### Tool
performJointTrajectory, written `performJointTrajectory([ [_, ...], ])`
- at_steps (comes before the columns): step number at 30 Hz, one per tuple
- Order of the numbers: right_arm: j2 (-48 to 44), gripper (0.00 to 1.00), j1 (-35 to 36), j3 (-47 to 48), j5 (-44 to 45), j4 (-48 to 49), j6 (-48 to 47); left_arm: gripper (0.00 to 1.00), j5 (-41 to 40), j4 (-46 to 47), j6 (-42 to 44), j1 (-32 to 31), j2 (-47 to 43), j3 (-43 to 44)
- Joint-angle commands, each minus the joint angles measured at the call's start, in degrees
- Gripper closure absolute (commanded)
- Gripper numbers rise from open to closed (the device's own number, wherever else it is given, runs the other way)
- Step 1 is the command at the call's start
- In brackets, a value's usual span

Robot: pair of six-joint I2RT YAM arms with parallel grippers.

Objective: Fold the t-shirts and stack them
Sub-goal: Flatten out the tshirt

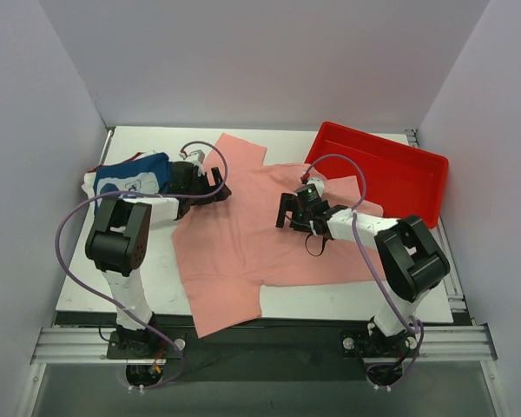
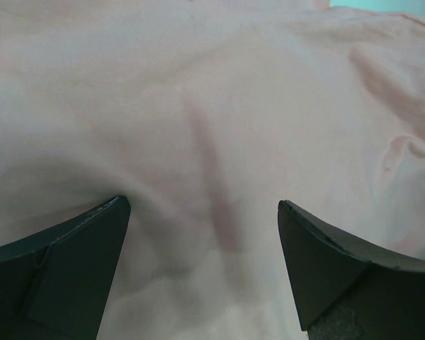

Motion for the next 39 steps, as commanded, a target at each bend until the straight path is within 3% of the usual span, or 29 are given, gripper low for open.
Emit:
performJointTrajectory([
  [1,2.2,0.05,0.2,1.3,-0.9,-3.2,1.3,0.03,0.1,-6.4,1.0,1.8,4.2,4.6],
  [10,-5.8,0.05,1.1,-1.5,-1.2,-4.0,0.6,0.03,0.0,-8.2,3.6,1.5,4.2,11.6],
  [19,-15.4,0.05,6.4,-6.7,-0.2,-4.0,-0.6,0.03,-4.7,-9.5,7.2,-3.0,-11.2,5.6],
  [29,-9.5,0.05,8.1,-8.8,-5.2,3.8,1.2,0.03,-5.0,-8.4,3.5,-7.0,-19.1,-11.1],
  [39,-2.7,0.05,8.4,-4.7,-5.9,4.0,0.6,0.03,-2.2,-11.4,4.2,-2.9,-10.9,-7.9],
])
